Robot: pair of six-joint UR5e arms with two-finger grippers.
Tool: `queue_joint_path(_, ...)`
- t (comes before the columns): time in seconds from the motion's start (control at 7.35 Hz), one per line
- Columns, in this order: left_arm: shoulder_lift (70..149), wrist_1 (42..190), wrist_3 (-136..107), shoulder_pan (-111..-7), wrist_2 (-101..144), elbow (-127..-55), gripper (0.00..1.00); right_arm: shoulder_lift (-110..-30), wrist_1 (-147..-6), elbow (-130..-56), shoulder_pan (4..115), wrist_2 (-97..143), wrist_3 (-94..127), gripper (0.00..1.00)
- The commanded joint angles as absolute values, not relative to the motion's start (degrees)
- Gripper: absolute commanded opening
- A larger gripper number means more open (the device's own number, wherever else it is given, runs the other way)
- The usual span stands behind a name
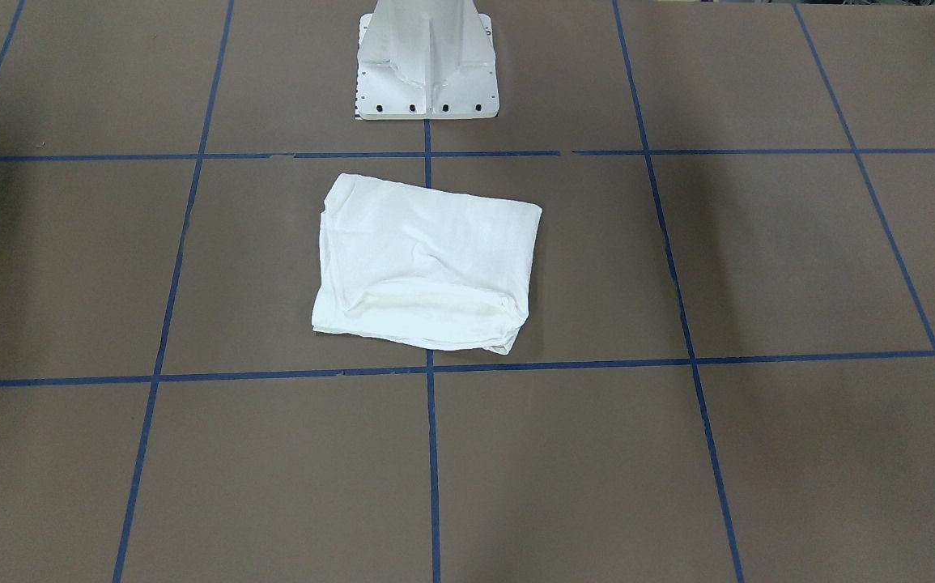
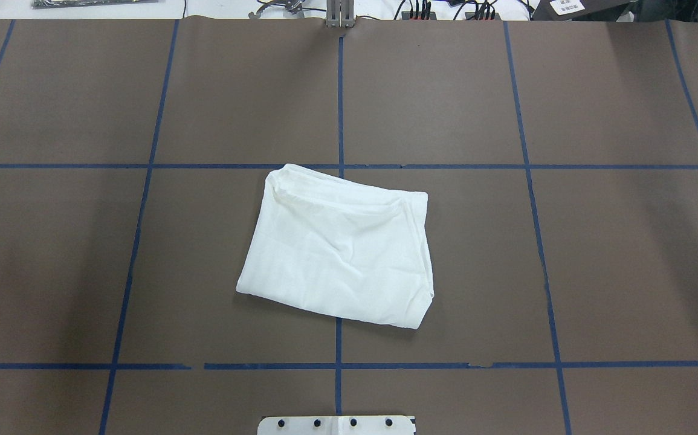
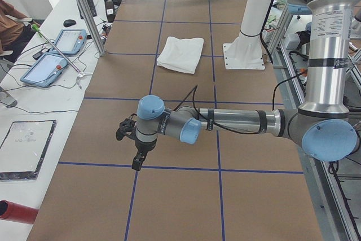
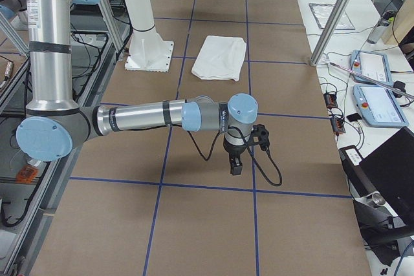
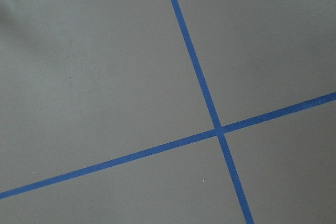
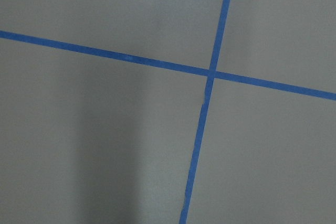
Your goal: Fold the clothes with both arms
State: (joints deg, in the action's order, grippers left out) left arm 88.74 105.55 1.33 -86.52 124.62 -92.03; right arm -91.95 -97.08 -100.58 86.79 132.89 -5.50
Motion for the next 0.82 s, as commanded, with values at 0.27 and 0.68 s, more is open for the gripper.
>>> queue_joint_path(0.27, 88.6, 95.8, 1.4, -87.3, 130.7, -95.0, 1.0, -92.3, -100.4, -100.5, 89.2, 134.1, -5.3, 1.0)
queue_joint_path(0.68, 86.6, 96.4, 1.8, -87.3, 130.8, -94.5, 1.0, -95.0, -100.1, -100.4, 90.8, 134.8, -5.3, 1.0)
